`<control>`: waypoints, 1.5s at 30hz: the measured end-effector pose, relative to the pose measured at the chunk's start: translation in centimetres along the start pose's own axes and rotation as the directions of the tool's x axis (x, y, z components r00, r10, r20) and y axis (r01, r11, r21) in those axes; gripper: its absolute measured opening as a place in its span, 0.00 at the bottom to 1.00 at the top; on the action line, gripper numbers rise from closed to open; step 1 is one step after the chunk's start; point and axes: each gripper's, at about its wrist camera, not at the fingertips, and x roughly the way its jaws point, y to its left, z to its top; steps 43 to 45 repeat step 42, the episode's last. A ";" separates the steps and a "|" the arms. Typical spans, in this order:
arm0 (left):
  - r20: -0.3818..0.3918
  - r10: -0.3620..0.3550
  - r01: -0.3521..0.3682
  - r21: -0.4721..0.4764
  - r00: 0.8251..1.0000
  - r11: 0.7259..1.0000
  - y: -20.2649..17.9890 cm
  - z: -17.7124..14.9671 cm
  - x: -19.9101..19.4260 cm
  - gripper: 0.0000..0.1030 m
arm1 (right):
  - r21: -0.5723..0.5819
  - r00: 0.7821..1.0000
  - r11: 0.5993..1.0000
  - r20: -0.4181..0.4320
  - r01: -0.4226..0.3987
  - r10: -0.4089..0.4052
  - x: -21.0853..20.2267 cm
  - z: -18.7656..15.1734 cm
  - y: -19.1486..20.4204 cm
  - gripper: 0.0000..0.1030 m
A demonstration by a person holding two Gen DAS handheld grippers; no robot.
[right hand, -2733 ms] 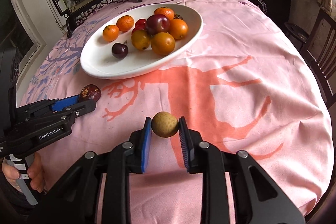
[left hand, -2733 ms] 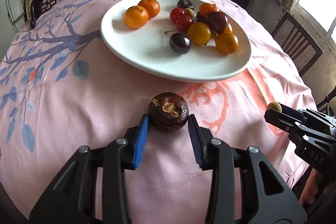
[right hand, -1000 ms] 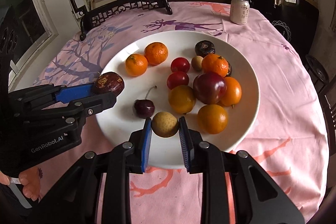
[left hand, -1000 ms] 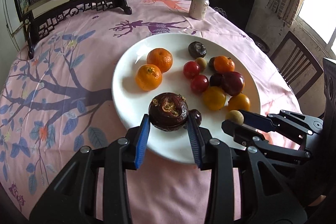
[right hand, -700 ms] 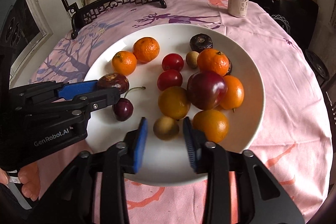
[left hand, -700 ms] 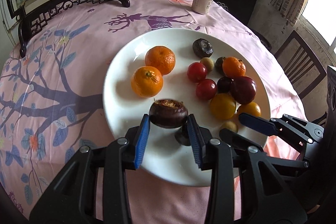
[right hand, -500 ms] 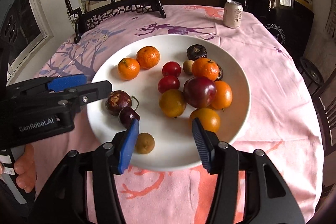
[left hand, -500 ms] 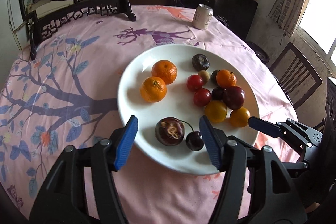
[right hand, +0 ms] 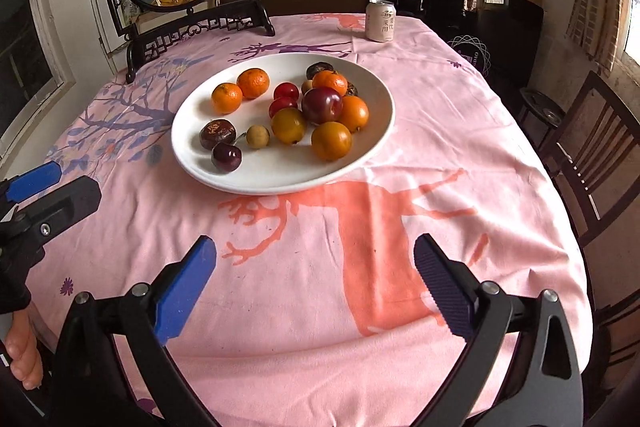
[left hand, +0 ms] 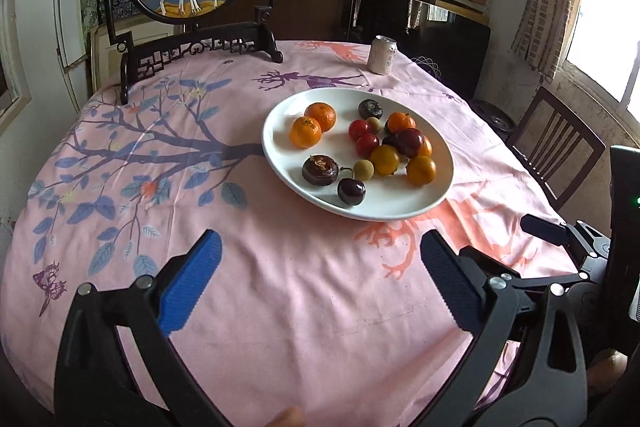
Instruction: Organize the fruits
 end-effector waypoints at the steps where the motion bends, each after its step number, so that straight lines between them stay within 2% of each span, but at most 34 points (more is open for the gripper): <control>1: 0.011 0.000 0.000 0.000 1.000 1.000 -0.1 -0.2 -0.5 0.98 | -0.002 1.000 1.000 0.006 0.004 -0.004 -0.4 -0.3 0.1 0.97; 7: 0.056 -0.001 0.000 0.028 0.998 1.000 -1.1 -1.2 -3.0 0.98 | -0.018 0.999 0.999 0.043 0.032 -0.031 -2.7 -1.6 0.6 0.97; 15: 0.060 -0.001 -0.001 0.039 0.998 0.999 -1.8 -1.8 -3.9 0.98 | -0.028 0.998 0.999 0.067 0.022 -0.020 -4.5 -2.3 1.0 0.97; 28: 0.059 0.008 -0.012 0.073 0.998 0.997 -2.6 -2.0 -3.6 0.98 | -0.032 0.997 0.999 0.071 0.016 -0.014 -4.8 -2.6 1.2 0.97; 36: 0.028 -0.001 0.000 0.042 1.000 0.999 -2.1 -1.9 -3.2 0.98 | -0.031 0.998 0.999 0.069 0.011 -0.009 -4.8 -2.7 1.2 0.97; 45: 0.026 -0.005 0.004 0.029 1.000 1.000 -1.9 -1.9 -3.1 0.98 | -0.032 0.998 0.999 0.062 0.008 -0.006 -4.7 -2.8 1.5 0.97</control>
